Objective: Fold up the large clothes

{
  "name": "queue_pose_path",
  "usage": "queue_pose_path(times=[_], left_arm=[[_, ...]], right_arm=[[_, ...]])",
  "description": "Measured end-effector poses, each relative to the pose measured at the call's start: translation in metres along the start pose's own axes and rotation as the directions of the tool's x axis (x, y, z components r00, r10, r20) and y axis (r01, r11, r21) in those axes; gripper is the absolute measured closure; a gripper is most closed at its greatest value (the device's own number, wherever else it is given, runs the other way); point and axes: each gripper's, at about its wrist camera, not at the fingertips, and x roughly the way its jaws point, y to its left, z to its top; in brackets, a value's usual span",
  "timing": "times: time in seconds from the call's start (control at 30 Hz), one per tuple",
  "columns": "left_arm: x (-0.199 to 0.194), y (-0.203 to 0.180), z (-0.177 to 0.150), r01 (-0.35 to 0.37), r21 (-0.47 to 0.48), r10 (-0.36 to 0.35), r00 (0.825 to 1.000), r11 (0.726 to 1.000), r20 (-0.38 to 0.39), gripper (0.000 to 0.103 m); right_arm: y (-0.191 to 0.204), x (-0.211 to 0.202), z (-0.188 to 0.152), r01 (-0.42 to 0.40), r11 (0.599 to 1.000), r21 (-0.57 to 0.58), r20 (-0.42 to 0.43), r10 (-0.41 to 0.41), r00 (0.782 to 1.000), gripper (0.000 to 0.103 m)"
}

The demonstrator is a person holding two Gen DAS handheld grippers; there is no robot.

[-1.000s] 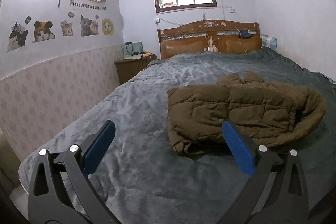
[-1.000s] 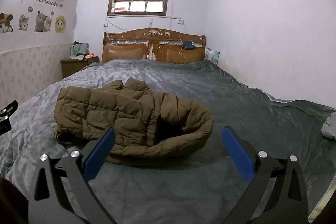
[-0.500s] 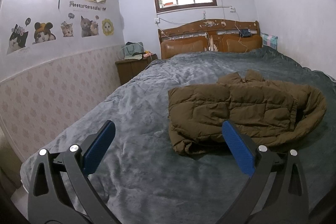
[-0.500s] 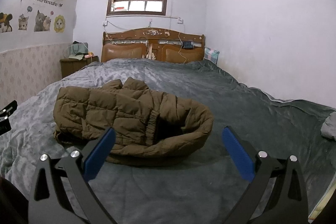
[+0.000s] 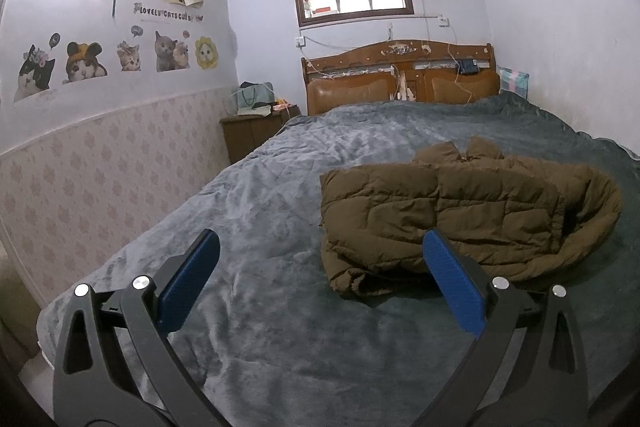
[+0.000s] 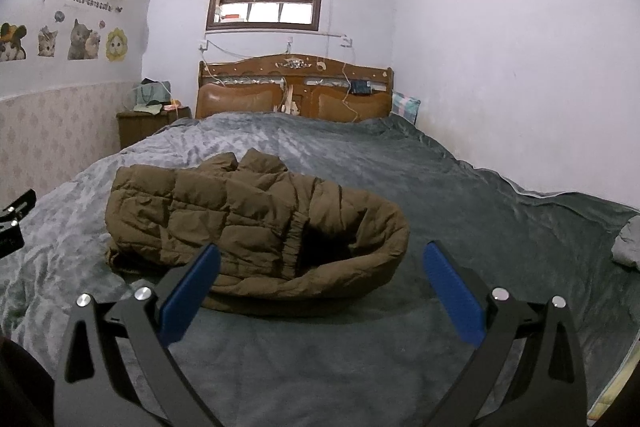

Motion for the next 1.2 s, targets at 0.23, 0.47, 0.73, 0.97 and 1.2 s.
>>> queue_pose_path(times=[0.23, 0.47, 0.73, 0.97, 1.2], left_arm=[[0.002, -0.003, 0.000, 0.015, -0.008, -0.015, 1.000, 1.000, -0.006, 0.003], [0.002, -0.001, -0.001, 0.024, -0.026, -0.024, 1.000, 0.999, -0.018, 0.003], [0.002, 0.002, -0.001, 0.021, -0.022, -0.022, 1.000, 1.000, -0.018, 0.003], [0.002, 0.005, -0.001, 0.017, -0.015, -0.018, 1.000, 1.000, -0.003, 0.003], [0.006, 0.006, -0.002, 0.014, -0.027, -0.015, 1.000, 1.000, -0.023, 0.003]], right_arm=[[0.009, -0.009, 0.002, -0.001, 0.999, -0.033, 0.022, 0.001, 1.000, 0.002], [0.008, -0.004, 0.000, -0.016, 1.000, -0.005, 0.007, 0.016, 1.000, 0.002], [0.013, 0.007, 0.001, -0.040, 0.999, 0.009, -0.033, 0.040, 0.999, 0.002], [0.019, 0.016, -0.001, -0.038, 0.999, -0.004, -0.062, 0.038, 0.997, 0.002], [0.022, 0.008, 0.000, -0.013, 0.999, -0.051, -0.029, 0.012, 1.000, 0.002]])
